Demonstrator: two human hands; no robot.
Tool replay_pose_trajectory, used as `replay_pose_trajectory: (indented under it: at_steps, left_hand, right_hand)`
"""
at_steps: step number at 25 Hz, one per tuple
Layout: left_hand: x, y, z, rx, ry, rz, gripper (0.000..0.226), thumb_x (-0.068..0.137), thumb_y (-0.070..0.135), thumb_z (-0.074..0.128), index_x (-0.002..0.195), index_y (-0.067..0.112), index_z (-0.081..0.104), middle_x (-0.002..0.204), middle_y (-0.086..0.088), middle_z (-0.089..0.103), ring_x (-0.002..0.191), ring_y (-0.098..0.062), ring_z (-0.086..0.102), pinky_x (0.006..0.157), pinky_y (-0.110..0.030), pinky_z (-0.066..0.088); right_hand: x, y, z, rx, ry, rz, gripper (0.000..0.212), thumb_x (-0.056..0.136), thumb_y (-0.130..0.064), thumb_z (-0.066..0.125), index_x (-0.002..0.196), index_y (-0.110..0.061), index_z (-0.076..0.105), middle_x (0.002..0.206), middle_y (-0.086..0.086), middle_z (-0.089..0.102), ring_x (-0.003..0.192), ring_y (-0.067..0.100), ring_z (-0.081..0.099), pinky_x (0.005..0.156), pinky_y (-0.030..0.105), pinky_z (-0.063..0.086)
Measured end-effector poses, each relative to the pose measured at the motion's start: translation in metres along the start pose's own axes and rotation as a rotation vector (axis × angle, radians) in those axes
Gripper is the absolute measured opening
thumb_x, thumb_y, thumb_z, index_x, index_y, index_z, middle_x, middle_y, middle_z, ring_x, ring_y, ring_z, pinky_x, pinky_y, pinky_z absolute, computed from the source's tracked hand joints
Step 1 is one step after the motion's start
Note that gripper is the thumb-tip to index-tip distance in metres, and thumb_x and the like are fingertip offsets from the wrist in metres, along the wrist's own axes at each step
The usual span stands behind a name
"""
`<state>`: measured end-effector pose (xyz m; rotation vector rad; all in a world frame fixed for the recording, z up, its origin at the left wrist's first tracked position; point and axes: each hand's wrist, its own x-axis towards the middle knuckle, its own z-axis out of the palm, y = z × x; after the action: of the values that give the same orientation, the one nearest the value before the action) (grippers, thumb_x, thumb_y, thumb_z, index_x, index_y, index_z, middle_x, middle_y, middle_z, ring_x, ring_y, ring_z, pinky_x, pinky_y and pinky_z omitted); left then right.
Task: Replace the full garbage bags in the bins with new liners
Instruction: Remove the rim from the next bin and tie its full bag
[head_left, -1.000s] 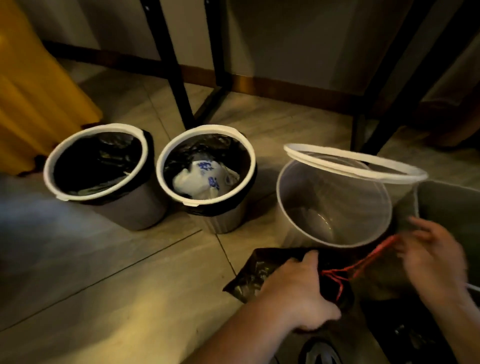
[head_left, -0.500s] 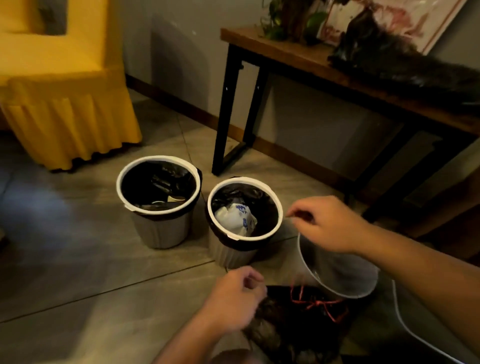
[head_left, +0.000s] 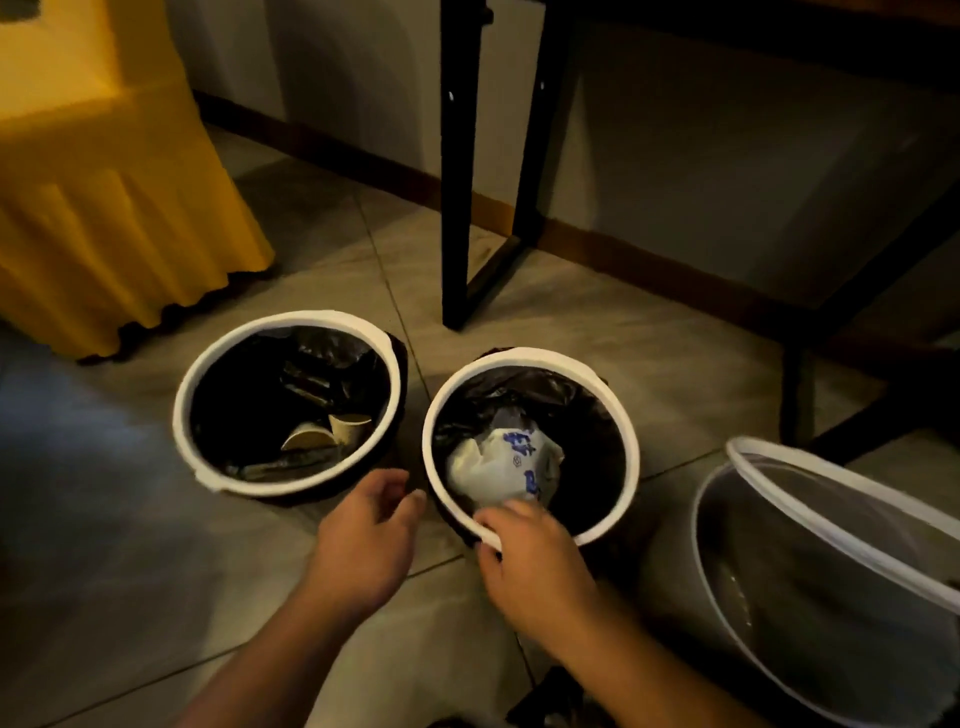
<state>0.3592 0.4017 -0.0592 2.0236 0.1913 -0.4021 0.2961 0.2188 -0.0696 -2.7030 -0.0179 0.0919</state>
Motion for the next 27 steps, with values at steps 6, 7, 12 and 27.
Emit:
replay_pose_trajectory:
  at_steps: [6,7,12,27]
  left_hand:
    - [0.045,0.017,0.036,-0.083,-0.040,-0.059,0.023,0.103,0.039,0.058,0.110,0.061,0.059,0.100,0.022,0.075,0.090,-0.001,0.074,0.083,-0.049,0.061]
    - [0.044,0.018,0.038,-0.080,-0.049,-0.062,0.023,0.103,0.042,0.057,0.116,0.061,0.056,0.101,0.020,0.075,0.089,-0.001,0.074,0.082,-0.049,0.061]
    - [0.056,0.015,0.029,-0.010,-0.097,-0.032,0.019,0.106,0.027,0.054,0.121,0.038,0.061,0.099,0.009,0.074,0.093,-0.017,0.074,0.085,-0.056,0.061]
    - [0.057,0.016,0.027,-0.574,-0.241,-0.352,0.046,0.109,0.048,0.036,0.114,0.026,0.076,0.103,-0.001,0.081,0.087,-0.020,0.079,0.065,-0.040,0.063]
  right_hand:
    - [-0.004,0.012,0.033,0.000,0.285,-0.100,0.020,0.087,-0.017,0.066,0.102,-0.017,0.079,0.086,0.002,0.069,0.075,0.023,0.066,0.069,0.034,0.058]
    - [-0.007,0.013,0.032,-0.059,0.286,-0.133,0.020,0.091,-0.015,0.064,0.104,-0.014,0.080,0.085,0.003,0.070,0.074,0.024,0.066,0.069,0.035,0.058]
    - [-0.008,0.018,0.030,-0.227,0.368,-0.279,0.020,0.103,-0.011,0.061,0.109,-0.003,0.079,0.088,0.011,0.073,0.073,0.028,0.067,0.072,0.042,0.060]
    - [-0.003,0.027,0.048,-0.410,0.550,-0.470,0.035,0.103,-0.011,0.064,0.138,-0.010,0.067,0.107,0.015,0.075,0.084,0.028,0.072,0.074,0.042,0.061]
